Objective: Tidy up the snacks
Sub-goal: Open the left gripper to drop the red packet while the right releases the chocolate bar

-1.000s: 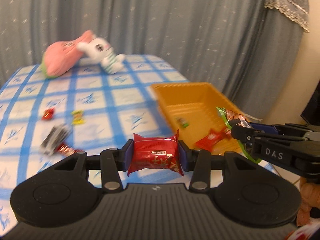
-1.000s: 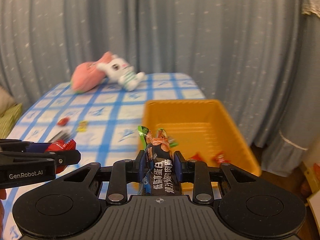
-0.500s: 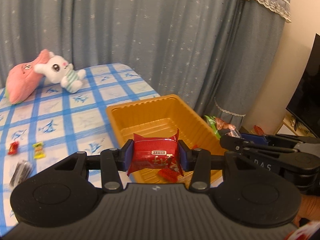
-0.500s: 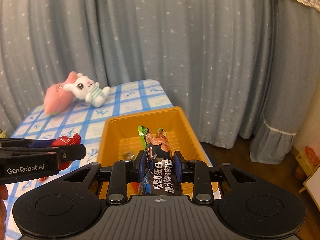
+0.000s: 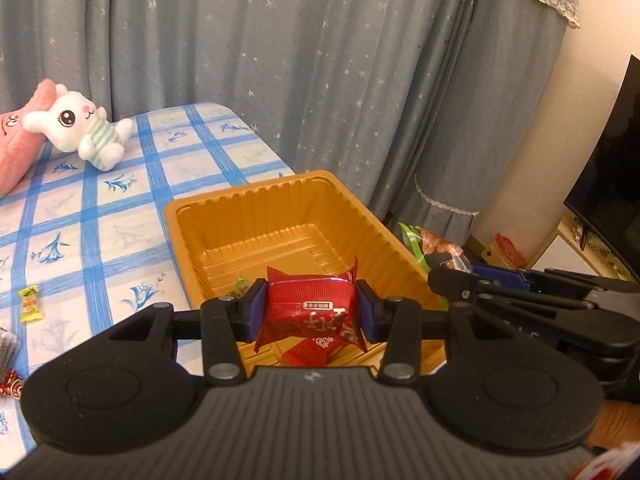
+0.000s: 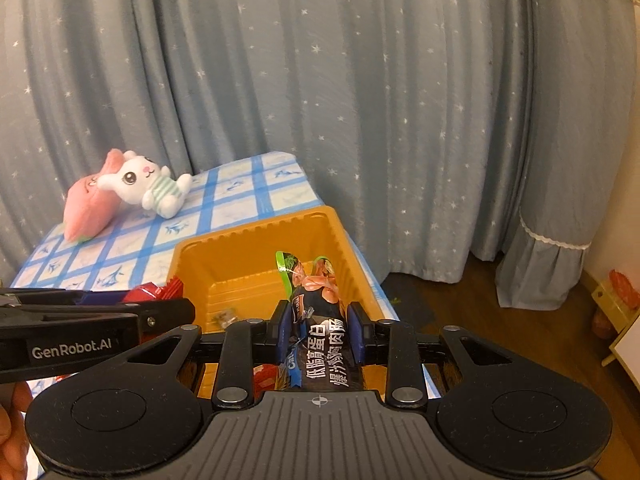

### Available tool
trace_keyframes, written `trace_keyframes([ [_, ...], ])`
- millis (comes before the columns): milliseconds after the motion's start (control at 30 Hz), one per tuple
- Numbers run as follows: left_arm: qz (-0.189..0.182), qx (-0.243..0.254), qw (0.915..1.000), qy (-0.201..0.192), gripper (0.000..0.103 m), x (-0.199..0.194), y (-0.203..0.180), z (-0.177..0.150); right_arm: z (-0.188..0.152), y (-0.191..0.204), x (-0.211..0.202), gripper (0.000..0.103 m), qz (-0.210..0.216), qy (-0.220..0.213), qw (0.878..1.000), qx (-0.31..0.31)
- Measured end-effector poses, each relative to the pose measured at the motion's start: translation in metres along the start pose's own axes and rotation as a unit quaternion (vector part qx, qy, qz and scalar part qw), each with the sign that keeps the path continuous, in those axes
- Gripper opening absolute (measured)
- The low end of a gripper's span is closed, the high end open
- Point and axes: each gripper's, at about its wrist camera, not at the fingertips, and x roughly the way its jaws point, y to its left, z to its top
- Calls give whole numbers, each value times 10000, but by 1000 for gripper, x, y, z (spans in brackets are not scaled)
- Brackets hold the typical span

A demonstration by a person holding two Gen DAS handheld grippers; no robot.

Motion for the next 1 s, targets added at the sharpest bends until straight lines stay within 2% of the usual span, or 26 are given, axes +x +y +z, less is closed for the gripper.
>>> trace_keyframes([
  [167, 6, 3, 10000, 96, 43, 12, 1, -1, 1, -5, 8, 30, -15, 51, 10000, 52],
  [233, -5, -26, 9999, 146, 48, 16, 1, -1, 1, -7, 11, 30, -14, 74, 9999, 80],
  [333, 53, -36, 9997, 235, 48, 20, 3, -1, 0, -8, 15, 30, -17, 120, 9999, 82],
  [767, 327, -263, 9991, -3, 48, -15, 40, -10, 3, 2, 21, 30, 202, 158, 9996, 98],
  [1000, 428, -408, 9982, -28, 49, -30, 57, -19, 4, 14, 30, 30, 589, 215, 9979, 149],
])
